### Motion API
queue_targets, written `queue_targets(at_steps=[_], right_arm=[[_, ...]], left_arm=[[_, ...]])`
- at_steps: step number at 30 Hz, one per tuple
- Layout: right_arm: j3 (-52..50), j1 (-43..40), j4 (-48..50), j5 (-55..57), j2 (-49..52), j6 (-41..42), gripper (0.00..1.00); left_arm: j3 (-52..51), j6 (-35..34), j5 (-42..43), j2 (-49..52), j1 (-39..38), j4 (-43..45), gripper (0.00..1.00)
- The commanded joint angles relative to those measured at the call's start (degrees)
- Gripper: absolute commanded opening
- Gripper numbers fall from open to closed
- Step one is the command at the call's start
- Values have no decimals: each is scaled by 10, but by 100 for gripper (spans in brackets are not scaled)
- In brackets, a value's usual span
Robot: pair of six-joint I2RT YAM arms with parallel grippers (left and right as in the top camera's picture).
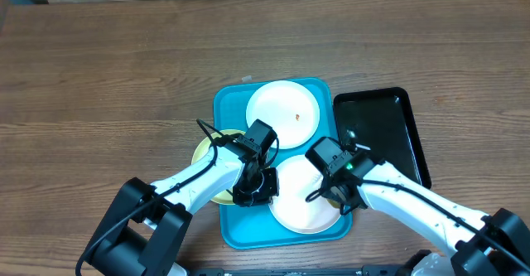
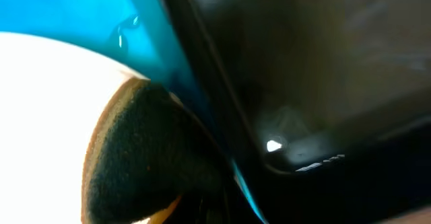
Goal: Clean dirty plates on tray and stack at the side
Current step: 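Scrub the lower white plate with the sponge in right gripper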
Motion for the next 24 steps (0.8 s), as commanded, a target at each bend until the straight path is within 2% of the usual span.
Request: queue_targets(at_steps=[1,11,18,24], right_arm=[[49,-14,-30,78,-3,-5,4],[113,-41,-67,85,-61,-57,4],[106,-176,-41,76,-61,-137,4],[68,-273,41,-24,-33,-204,4]], left_arm=[[-4,-13,-39,4,0,-13,4],[-4,-13,-40,4,0,-12,4],[-4,-13,-38,4,0,-12,4],[-2,9,-27,2,0,-3,4]])
